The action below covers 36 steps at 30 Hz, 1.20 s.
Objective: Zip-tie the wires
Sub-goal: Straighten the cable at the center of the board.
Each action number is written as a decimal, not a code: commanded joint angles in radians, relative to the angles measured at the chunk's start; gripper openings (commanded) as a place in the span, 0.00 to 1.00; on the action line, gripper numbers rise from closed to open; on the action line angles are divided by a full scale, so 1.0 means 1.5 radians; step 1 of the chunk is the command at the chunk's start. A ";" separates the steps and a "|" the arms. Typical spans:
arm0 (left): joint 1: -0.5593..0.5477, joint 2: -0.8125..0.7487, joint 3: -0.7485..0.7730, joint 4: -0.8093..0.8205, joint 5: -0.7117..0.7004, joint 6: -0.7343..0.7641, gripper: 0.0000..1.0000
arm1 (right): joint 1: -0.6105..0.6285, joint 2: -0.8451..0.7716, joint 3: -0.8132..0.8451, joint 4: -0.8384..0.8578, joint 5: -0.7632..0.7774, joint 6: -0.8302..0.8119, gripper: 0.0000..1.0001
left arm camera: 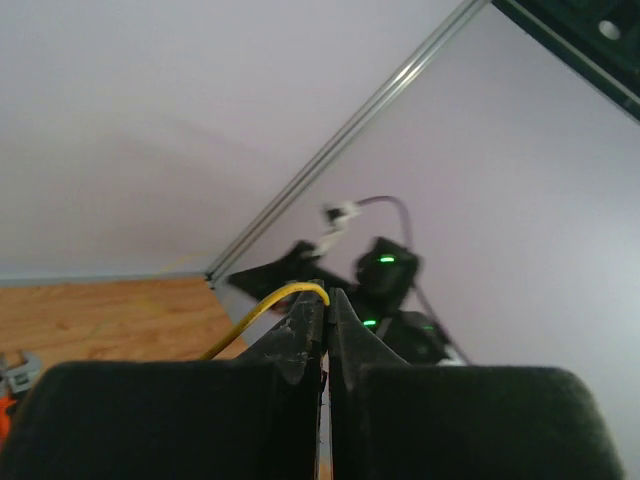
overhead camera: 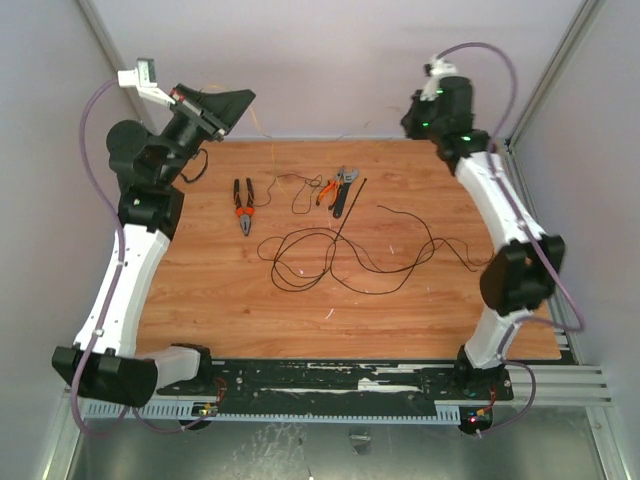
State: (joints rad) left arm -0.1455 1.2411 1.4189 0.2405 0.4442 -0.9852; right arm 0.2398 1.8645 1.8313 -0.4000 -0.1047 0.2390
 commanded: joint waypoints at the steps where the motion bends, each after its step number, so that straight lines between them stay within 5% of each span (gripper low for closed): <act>1: 0.009 -0.067 -0.063 -0.013 -0.040 0.052 0.00 | -0.069 -0.134 -0.104 0.031 0.007 0.019 0.00; 16: -0.004 -0.314 -0.459 0.041 -0.075 0.013 0.00 | -0.154 -0.491 -0.455 -0.018 0.249 -0.007 0.00; 36: -0.038 -0.372 -0.706 0.047 -0.228 -0.025 0.00 | -0.224 -0.511 -0.628 0.029 0.294 0.008 0.00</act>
State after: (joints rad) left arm -0.1967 0.6598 0.3786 0.2749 0.1638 -1.0206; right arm -0.0662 1.0924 0.9154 -0.4110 0.3222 0.2535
